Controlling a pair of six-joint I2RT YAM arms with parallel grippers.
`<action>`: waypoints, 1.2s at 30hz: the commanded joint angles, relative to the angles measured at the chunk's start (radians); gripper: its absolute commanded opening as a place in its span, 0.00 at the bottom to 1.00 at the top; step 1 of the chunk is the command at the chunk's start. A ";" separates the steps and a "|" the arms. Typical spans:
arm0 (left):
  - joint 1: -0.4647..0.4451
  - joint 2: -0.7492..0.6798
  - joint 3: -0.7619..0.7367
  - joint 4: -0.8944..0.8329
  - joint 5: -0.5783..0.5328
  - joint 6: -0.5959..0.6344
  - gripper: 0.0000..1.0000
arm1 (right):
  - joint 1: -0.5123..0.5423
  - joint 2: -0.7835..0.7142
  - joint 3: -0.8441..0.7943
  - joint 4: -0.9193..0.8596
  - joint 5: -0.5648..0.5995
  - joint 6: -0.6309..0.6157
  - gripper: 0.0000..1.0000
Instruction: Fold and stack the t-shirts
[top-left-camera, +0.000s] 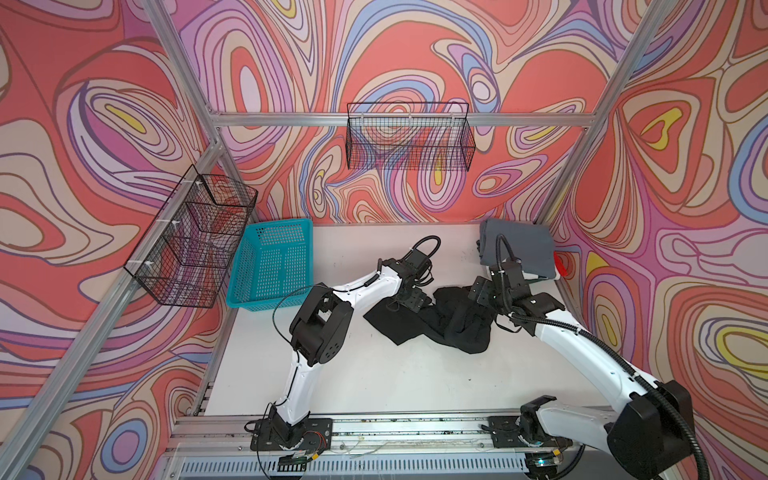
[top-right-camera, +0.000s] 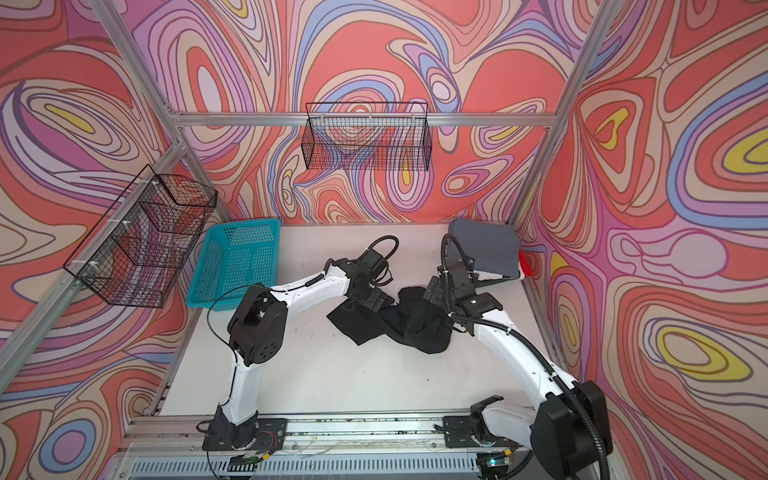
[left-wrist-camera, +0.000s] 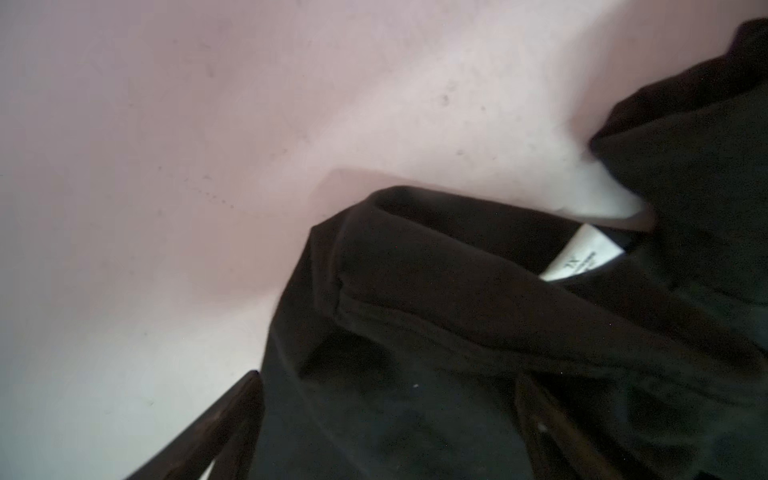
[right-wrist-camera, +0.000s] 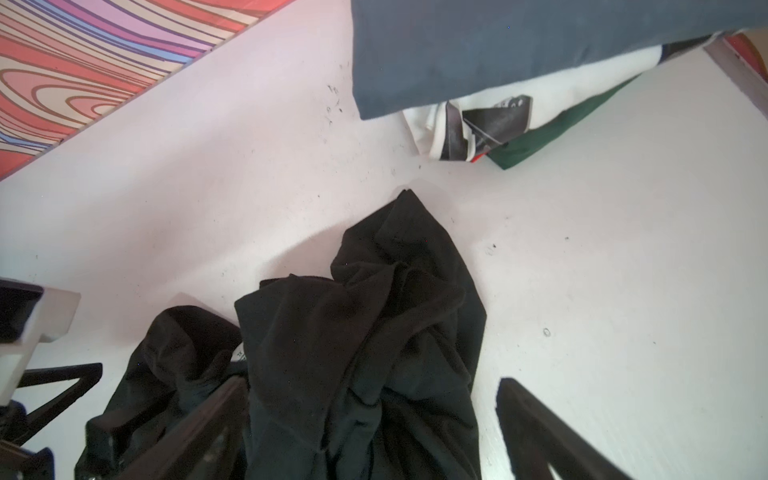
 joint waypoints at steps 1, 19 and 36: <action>0.001 0.033 0.028 0.069 0.090 -0.031 0.94 | 0.000 -0.026 -0.034 -0.038 0.004 0.048 0.98; 0.139 -0.180 0.036 -0.038 -0.033 -0.113 0.00 | -0.009 -0.050 0.019 -0.079 -0.129 -0.088 0.98; 0.251 -0.620 -0.326 0.119 -0.146 -0.184 0.00 | 0.068 0.130 -0.213 0.352 -0.382 0.082 0.98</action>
